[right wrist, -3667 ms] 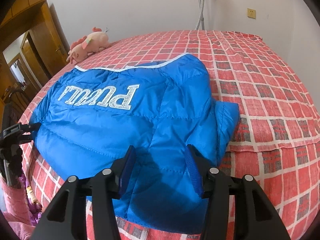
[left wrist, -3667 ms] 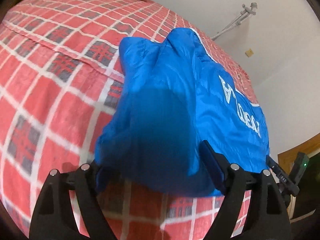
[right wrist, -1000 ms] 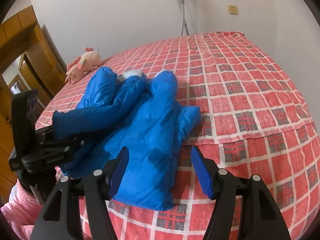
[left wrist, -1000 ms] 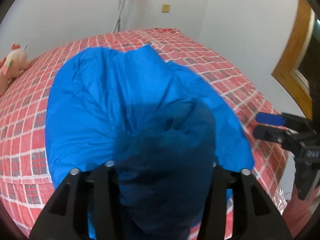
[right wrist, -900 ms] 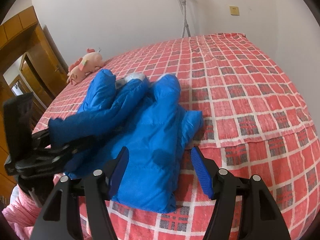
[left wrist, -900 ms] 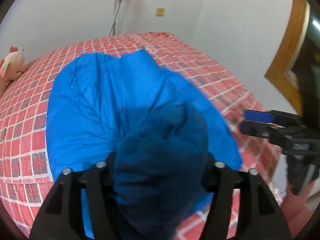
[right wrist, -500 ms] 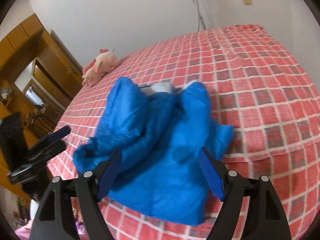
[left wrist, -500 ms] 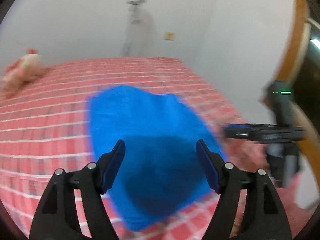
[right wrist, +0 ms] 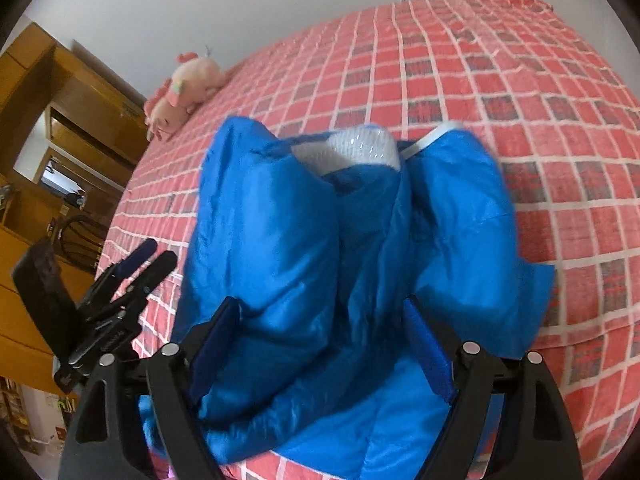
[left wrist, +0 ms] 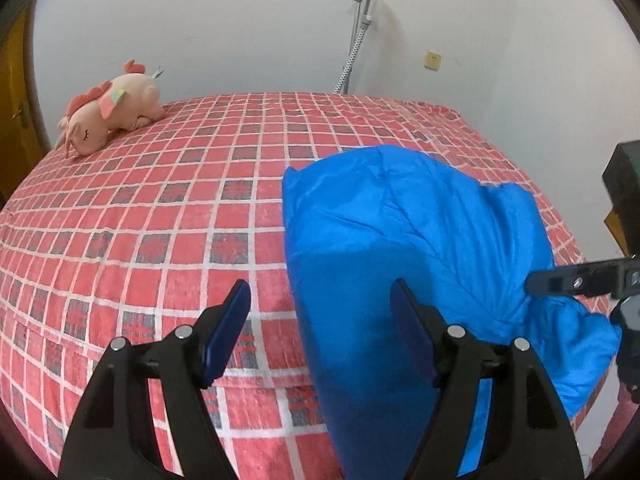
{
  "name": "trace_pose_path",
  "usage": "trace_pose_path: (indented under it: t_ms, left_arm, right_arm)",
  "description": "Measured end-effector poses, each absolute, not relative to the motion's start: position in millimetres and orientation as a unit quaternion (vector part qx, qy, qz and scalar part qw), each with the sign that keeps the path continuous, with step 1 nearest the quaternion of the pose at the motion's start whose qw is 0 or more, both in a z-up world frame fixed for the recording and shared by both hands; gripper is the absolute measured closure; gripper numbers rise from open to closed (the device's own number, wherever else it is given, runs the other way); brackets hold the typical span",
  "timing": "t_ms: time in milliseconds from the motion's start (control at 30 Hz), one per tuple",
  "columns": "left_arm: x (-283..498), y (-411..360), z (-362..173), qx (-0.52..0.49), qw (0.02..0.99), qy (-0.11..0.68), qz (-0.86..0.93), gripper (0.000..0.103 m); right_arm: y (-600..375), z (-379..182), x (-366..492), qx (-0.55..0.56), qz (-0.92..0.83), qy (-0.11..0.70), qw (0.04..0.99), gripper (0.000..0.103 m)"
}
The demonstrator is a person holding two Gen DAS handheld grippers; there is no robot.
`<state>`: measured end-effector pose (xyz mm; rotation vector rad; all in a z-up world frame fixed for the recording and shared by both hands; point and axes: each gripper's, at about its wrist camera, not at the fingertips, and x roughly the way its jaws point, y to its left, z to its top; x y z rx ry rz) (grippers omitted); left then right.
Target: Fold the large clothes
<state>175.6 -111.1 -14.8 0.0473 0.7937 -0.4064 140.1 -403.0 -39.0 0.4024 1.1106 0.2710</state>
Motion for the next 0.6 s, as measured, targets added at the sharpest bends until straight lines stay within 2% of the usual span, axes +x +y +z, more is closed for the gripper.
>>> trace_pose_path:
  t_ms: [200,433,600]
  left_arm:
    - [185.5,-104.5,-21.2,0.017,0.907,0.376,-0.189,0.032]
    - [189.9,-99.9,-27.8,0.017,0.908,0.376,-0.184,0.032]
    - [189.0,-100.8,-29.1,0.018,0.908,0.376,-0.186,0.032]
  right_arm:
    - [-387.7,-52.2,156.9,0.177,0.12,0.535,0.817,0.021]
    - [-379.8,-51.1,157.7,0.158,0.127,0.513,0.834,0.057]
    - [-374.3,-43.0,152.5,0.14,0.127,0.498,0.846,0.068]
